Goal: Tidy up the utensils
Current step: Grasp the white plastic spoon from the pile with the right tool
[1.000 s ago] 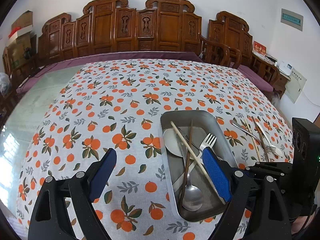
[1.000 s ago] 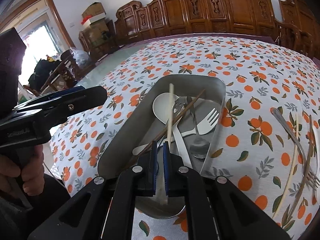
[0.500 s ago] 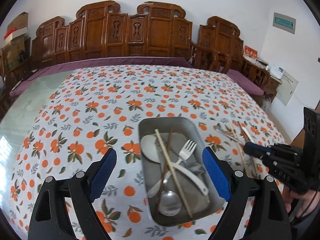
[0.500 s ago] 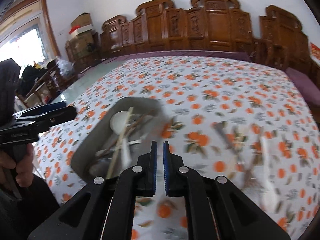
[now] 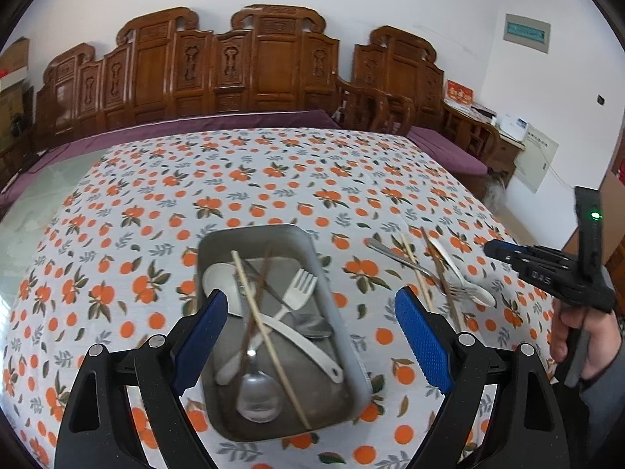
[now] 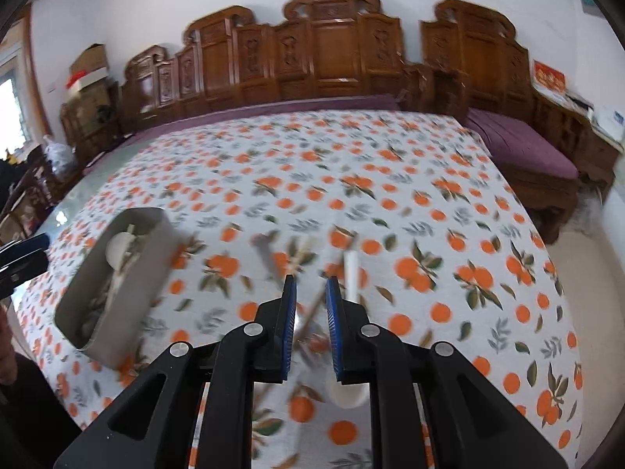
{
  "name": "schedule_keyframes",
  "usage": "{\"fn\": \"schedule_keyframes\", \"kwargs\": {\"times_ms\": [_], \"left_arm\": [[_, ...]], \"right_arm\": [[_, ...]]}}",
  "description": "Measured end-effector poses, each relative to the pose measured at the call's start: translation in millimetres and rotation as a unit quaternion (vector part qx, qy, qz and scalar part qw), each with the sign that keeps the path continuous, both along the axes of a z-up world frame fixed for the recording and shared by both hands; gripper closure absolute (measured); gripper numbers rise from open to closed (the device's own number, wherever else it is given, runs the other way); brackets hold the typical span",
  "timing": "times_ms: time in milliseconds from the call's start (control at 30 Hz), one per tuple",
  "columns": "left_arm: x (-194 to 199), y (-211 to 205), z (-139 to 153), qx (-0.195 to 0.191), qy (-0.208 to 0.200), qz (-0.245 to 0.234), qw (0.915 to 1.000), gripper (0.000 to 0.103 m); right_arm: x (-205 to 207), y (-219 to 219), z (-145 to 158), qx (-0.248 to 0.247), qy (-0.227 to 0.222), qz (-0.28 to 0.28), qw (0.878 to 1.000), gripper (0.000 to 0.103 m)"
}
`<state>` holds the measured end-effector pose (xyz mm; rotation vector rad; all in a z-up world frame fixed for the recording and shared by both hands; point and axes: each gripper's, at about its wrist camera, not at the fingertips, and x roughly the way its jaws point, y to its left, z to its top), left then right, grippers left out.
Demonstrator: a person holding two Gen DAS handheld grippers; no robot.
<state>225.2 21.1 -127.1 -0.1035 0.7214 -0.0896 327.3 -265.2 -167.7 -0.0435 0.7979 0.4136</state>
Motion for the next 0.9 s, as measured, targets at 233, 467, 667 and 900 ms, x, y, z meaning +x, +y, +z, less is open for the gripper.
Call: {"fn": "schedule_keyframes", "kwargs": {"times_ms": [233,467,667,900], "left_arm": [[-2,-27,-5,0.009,0.005,-0.026,0.9996,0.019],[-1,-53,-10,0.020,0.012,-0.046,0.9987,0.019],[8,-75,-15,0.026,0.030,-0.066,0.9970,0.019],[22,-95,-20,0.034,0.042,-0.074,0.9958,0.020]], "right_arm": [[13,-13,-29,-0.001,0.040,-0.016,0.999,0.076],[27,-10,-43,-0.004,0.059,-0.013,0.998,0.076],[40,-1,-52,-0.018,0.066,0.009,0.998,0.076],[50,0,-61,-0.059,0.066,0.020,0.996,0.093]]}}
